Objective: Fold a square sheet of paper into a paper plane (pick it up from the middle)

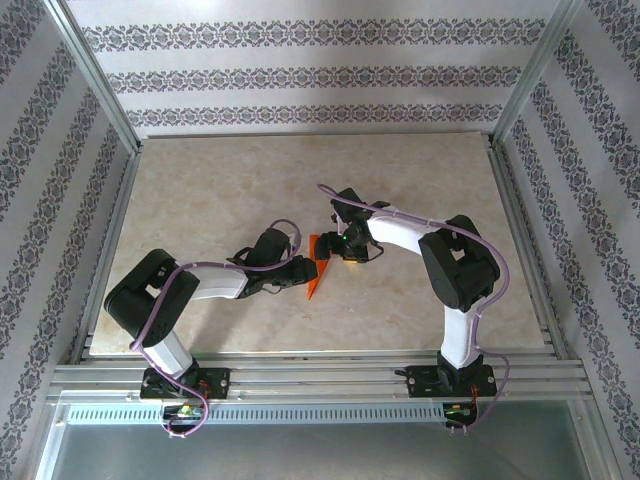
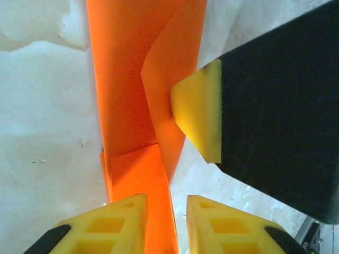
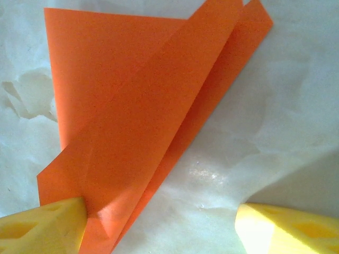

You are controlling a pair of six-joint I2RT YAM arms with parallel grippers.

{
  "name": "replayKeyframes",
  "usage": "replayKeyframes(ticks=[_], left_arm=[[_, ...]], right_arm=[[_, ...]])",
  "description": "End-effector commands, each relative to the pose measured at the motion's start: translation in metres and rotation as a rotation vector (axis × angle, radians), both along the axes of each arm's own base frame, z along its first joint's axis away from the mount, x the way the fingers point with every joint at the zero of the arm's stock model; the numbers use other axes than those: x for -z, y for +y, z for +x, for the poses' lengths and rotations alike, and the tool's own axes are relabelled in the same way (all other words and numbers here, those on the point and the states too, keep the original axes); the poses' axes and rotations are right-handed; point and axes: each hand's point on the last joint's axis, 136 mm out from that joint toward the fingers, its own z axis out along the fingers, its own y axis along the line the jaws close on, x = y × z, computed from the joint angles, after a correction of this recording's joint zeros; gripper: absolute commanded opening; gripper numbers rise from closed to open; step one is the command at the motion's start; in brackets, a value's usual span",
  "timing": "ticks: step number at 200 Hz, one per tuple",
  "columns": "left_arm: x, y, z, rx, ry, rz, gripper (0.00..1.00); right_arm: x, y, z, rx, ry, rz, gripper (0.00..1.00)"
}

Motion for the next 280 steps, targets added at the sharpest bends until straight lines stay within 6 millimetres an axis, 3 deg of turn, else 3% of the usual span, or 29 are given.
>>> replayKeyframes(ticks=[1, 127, 229, 280], left_arm=[[-0.001, 0.000, 0.004, -0.004, 0.019, -0.005, 0.29], [0.014, -0.001, 0.001, 0.030, 0.051, 0.042, 0.29], [0.021, 0.008, 0.002, -0.013, 0.068, 0.085, 0.16], [0.011, 0.003, 0.003, 0.013, 0.035, 0.056, 0.22]], right_arm=[[0.048, -0.021, -0.019, -0.014, 0.084, -0.138, 0.83], [0.060, -0.029, -0.024, 0.033, 0.134, -0.188, 0.83], [0.064, -0.031, -0.026, 0.031, 0.146, -0.199, 0.83], [0.070, -0.033, -0.027, 0.033, 0.158, -0.218, 0.83]])
